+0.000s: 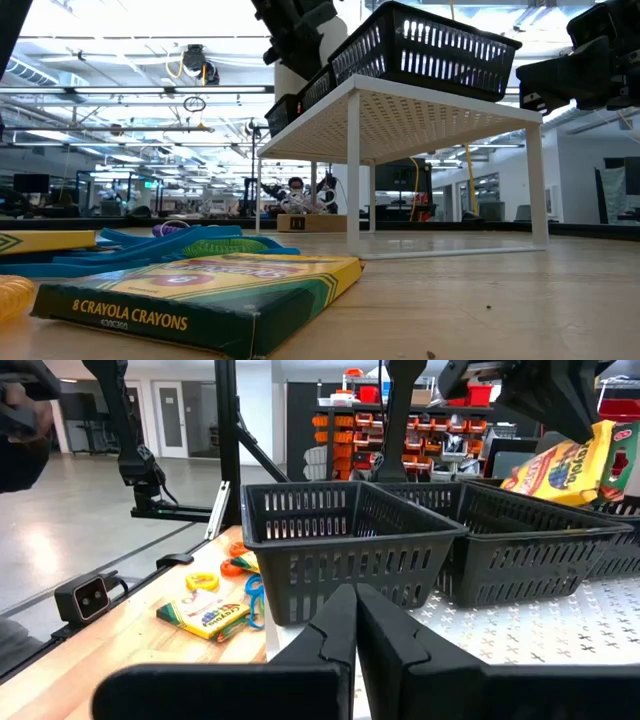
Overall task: Pick & Place Office Desk Supplies
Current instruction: Put the crayon box into the top black bin on the shelf
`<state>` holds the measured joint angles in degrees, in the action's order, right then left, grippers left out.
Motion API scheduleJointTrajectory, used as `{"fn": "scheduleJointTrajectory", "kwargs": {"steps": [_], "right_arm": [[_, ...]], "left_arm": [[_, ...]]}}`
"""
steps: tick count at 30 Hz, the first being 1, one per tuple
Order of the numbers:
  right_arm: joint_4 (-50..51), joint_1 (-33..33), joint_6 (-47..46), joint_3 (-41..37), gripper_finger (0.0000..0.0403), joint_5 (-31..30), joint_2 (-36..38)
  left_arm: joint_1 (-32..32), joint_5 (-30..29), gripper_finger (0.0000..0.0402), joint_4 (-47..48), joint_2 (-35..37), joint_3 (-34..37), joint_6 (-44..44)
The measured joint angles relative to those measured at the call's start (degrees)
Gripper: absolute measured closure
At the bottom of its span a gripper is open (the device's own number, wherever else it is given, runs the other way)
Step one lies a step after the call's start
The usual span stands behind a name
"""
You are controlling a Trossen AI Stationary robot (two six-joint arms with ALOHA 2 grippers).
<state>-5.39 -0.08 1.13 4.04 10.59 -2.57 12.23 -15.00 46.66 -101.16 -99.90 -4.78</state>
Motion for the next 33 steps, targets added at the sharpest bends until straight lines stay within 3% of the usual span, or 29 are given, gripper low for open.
{"fn": "scheduleJointTrajectory", "kwargs": {"steps": [10,23,33], "right_arm": [[0.0,0.0,0.0,0.0,0.0403,0.0,0.0],[0.0,0.0,0.0,0.0,0.0403,0.0,0.0],[-0.1,0.0,0.0,0.0,0.0403,0.0,-0.1]], "left_arm": [[0.0,0.1,0.0348,0.1,0.0,0.0,0.6],[-0.4,-0.1,0.0241,0.2,0.7,-0.5,5.2],[-1.2,0.2,0.0227,1.3,11.2,-1.9,4.6]]}}
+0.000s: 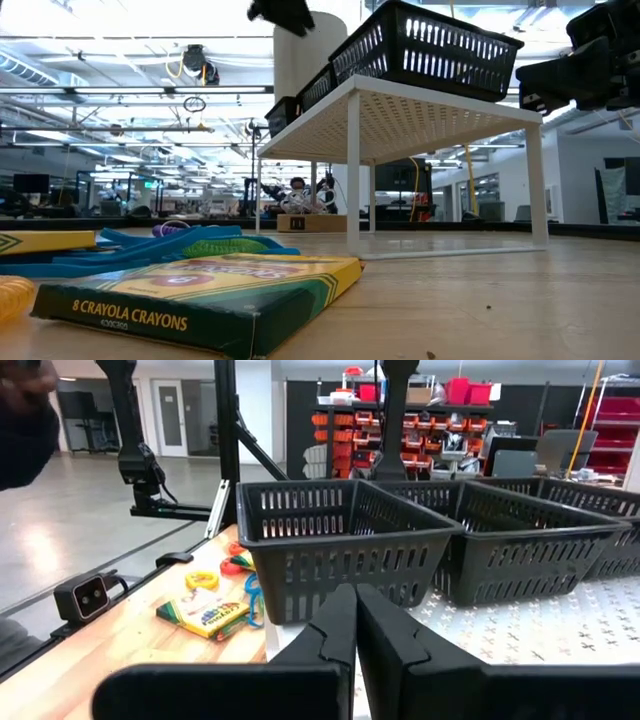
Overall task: Pick & Place Office Desk Supplies
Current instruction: Put the crayon box into the top black bin on the shelf
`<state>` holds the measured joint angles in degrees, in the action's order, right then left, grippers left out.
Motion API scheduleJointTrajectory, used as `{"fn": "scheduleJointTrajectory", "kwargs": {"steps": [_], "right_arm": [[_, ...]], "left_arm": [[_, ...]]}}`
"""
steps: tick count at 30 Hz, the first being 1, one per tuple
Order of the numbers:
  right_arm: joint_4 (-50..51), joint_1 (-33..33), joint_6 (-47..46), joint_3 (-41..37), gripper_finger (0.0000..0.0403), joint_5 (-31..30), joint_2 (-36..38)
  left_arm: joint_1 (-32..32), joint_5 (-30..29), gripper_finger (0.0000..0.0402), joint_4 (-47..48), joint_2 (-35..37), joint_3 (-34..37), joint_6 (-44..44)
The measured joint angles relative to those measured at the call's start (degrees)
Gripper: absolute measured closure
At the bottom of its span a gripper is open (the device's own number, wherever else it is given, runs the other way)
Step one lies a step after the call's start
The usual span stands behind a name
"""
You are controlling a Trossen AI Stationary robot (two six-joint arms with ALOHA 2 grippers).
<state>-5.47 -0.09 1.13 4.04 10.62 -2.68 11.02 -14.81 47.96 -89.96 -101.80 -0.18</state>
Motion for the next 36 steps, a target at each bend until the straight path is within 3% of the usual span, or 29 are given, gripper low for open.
{"fn": "scheduleJointTrajectory", "kwargs": {"steps": [7,16,21,30,36], "right_arm": [[0.1,0.0,0.0,0.0,0.0403,0.0,-0.3],[0.1,0.0,0.0,0.0,0.0403,0.0,-0.4],[0.1,0.0,0.0,0.0,0.0403,0.0,-0.4],[0.1,0.0,0.0,0.0,0.0403,0.0,-0.4],[0.1,0.0,0.0,0.0,0.0403,0.0,-0.4]], "left_arm": [[-5.5,5.1,0.0227,0.2,11.6,5.7,-1.3],[-14.7,0.8,0.0227,-20.8,29.5,35.5,-8.2],[-19.5,1.6,0.0227,-22.5,36.8,47.3,-17.4],[-32.0,10.9,0.0227,-26.1,38.2,58.5,-31.8],[-37.9,11.6,0.0227,-28.9,34.8,63.7,-44.1]]}}
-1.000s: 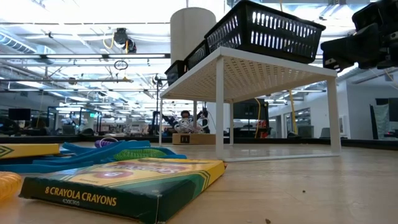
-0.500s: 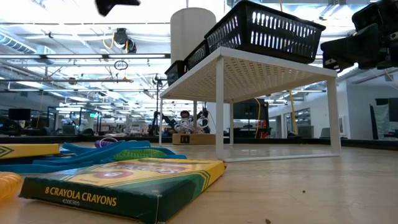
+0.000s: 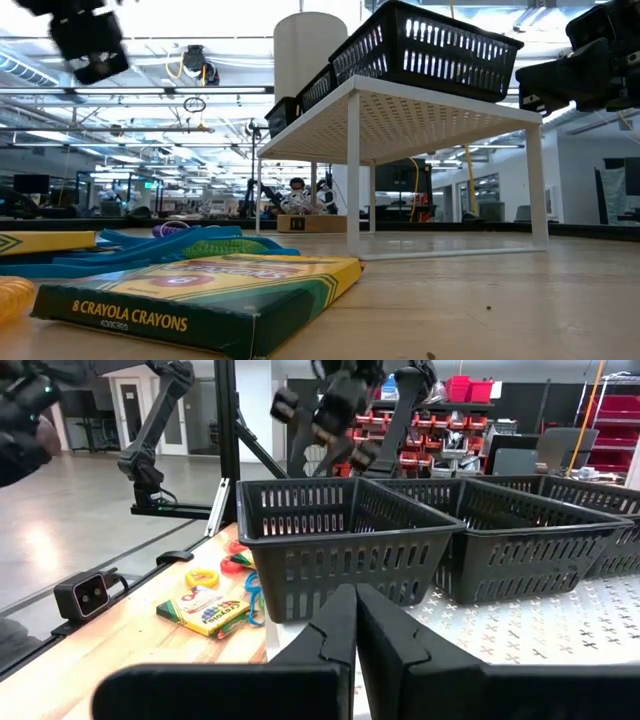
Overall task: Pick & Place Office Desk Supplies
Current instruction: Put the crayon box into the top black bin on the shelf
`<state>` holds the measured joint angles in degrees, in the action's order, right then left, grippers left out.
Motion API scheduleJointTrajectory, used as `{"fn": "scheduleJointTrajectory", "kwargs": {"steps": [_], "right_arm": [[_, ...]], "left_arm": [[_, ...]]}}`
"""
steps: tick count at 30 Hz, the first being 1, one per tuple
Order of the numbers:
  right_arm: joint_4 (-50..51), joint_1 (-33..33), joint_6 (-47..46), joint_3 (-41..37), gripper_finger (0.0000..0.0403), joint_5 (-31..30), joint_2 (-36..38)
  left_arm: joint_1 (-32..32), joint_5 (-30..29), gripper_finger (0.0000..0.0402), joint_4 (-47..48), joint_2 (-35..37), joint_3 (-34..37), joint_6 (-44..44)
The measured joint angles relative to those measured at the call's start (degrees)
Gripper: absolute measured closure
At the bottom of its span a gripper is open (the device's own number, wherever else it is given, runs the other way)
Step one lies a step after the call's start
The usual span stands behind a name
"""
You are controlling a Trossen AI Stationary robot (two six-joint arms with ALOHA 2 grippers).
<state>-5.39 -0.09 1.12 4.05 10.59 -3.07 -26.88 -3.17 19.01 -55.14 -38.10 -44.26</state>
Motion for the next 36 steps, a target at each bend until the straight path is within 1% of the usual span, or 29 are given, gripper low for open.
{"fn": "scheduleJointTrajectory", "kwargs": {"steps": [5,12,20,22,29,36], "right_arm": [[0.0,0.0,0.0,0.0,0.0403,0.0,0.0],[0.0,0.0,0.0,0.0,0.0403,0.0,0.0],[0.0,0.0,0.0,0.0,0.0403,0.0,0.0],[0.0,0.0,0.0,0.0,0.0403,0.0,0.0],[0.0,0.0,0.0,0.0,0.0403,0.0,0.0],[0.0,0.0,0.0,0.0,0.0403,0.0,0.0]], "left_arm": [[-2.5,0.2,0.0227,0.5,-4.0,2.3,-12.5],[-6.4,0.3,0.0227,0.2,-9.1,2.5,-28.3],[-12.6,0.4,0.0227,0.2,-14.9,2.5,-51.1],[-13.5,0.4,0.0227,0.2,-16.2,2.5,-55.3],[-14.1,0.1,0.0227,0.1,-19.9,2.5,-61.2],[-14.1,-1.1,0.0227,-0.3,-24.1,2.5,-62.8]]}}
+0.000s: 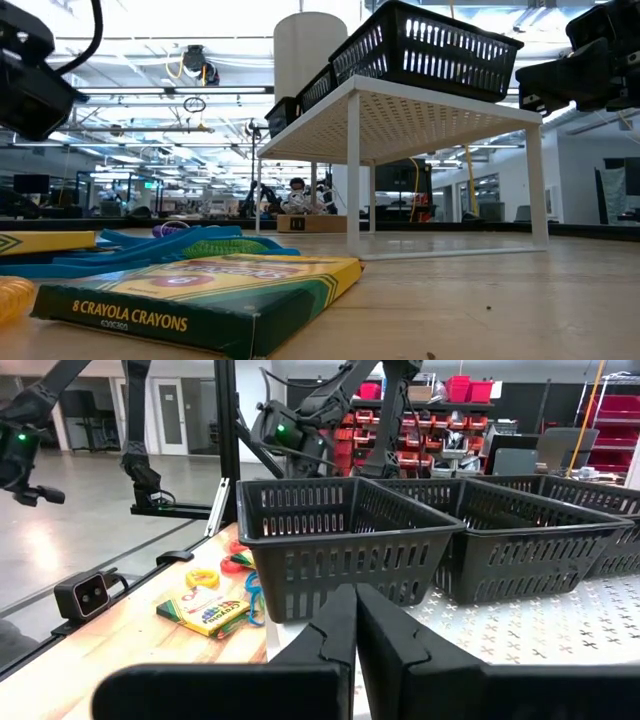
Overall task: Pick & Place Office Desk Supplies
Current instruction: Put the crayon box into the top black bin on the shelf
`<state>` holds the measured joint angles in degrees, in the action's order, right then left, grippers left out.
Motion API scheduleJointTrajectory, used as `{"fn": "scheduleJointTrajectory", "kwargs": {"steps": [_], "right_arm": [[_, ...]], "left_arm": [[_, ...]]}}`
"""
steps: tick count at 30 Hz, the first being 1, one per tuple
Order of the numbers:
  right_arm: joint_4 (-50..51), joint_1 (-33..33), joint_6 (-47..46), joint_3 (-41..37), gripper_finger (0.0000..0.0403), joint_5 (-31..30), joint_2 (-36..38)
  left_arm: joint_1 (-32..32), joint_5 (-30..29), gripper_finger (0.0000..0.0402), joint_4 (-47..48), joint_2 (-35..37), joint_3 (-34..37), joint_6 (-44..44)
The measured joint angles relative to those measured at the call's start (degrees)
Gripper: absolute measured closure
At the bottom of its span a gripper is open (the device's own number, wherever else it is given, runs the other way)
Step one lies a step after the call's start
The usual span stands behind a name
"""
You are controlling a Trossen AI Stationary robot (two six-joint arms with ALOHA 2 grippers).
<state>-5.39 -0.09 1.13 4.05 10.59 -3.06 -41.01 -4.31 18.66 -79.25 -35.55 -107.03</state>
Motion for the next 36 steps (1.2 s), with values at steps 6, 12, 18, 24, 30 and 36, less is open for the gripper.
{"fn": "scheduleJointTrajectory", "kwargs": {"steps": [6,12,18,24,30,36], "right_arm": [[0.0,0.0,0.0,0.0,0.0403,0.0,0.0],[0.0,0.0,0.0,0.0,0.0403,0.0,0.0],[0.0,0.0,0.0,0.0,0.0403,0.0,0.0],[0.0,0.0,0.0,0.0,0.0403,0.0,0.0],[0.0,0.0,0.0,0.0,0.0403,0.0,0.0],[0.0,0.0,0.0,0.0,0.0403,0.0,0.0]], "left_arm": [[0.0,-3.9,0.0227,-3.1,-2.3,0.0,0.1],[0.0,-4.9,0.0227,-6.7,-3.4,0.0,0.8],[0.0,-4.6,0.0227,-7.0,-4.9,0.0,-0.7],[0.0,-3.5,0.0227,-8.7,-5.1,0.0,-1.5],[0.0,-6.5,0.0227,-10.2,-5.1,0.0,2.1],[0.0,-7.7,0.0227,-10.2,-6.9,0.0,3.4]]}}
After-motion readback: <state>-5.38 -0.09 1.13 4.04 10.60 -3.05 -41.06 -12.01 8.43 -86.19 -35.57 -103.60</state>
